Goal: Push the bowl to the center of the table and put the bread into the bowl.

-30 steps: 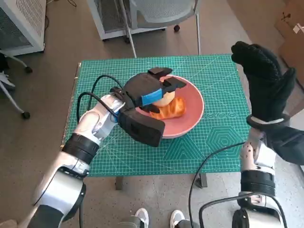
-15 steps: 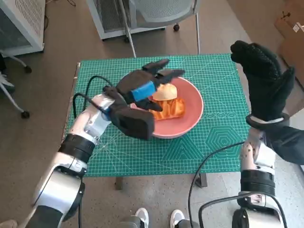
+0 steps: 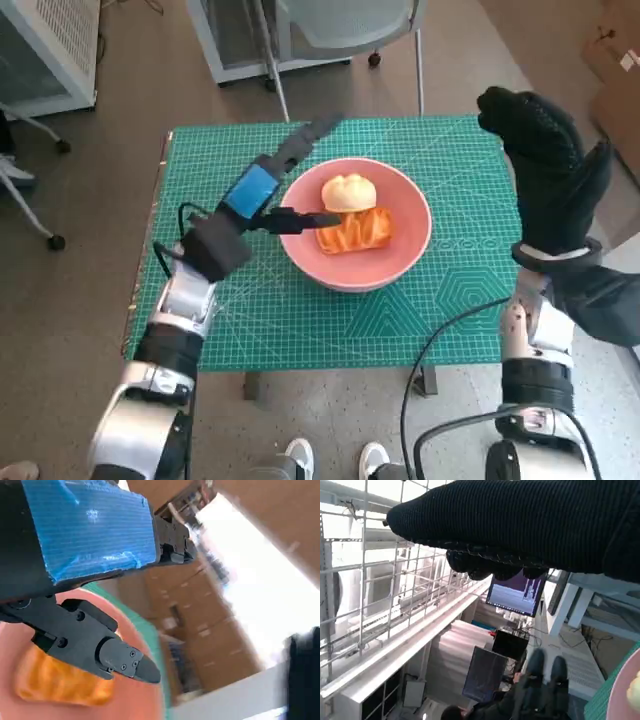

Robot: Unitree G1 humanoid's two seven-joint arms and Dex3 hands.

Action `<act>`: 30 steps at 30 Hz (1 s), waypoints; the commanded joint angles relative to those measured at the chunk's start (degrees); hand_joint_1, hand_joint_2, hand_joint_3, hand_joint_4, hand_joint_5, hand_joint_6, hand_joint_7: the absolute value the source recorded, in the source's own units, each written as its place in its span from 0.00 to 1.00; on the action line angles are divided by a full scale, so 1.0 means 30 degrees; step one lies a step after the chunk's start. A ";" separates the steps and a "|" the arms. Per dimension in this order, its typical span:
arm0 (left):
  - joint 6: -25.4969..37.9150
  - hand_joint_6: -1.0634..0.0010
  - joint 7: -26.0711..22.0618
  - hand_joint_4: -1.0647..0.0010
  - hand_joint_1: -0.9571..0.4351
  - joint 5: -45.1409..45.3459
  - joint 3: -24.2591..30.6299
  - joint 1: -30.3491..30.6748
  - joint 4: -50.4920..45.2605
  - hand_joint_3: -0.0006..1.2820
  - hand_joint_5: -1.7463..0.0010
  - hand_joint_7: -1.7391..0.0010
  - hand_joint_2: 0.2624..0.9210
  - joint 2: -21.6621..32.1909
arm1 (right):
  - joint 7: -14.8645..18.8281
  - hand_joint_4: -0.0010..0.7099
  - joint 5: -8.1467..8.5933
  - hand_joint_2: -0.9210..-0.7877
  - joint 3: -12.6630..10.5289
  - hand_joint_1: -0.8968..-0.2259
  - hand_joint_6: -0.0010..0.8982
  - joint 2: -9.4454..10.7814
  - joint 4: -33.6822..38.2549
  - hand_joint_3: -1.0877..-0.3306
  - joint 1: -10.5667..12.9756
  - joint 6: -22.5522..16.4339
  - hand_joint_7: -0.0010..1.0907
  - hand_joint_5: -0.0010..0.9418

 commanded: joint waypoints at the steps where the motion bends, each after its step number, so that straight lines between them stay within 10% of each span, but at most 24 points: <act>1: 0.0310 0.87 -0.0551 0.99 0.38 -0.1943 0.0882 0.1215 -0.2716 0.03 1.00 0.93 0.94 -0.0722 | -0.0091 0.37 0.0010 0.00 0.0105 0.39 0.44 0.0097 0.0085 0.66 0.0055 0.0358 0.01 0.00; 30: 0.3664 1.00 -0.2537 1.00 0.37 -0.6000 0.2125 0.3860 -0.7555 0.04 1.00 0.84 1.00 -0.2439 | -0.0090 0.34 -0.0548 0.00 0.0498 0.38 0.41 -0.0235 0.0664 0.66 -0.0656 0.0116 0.00 0.00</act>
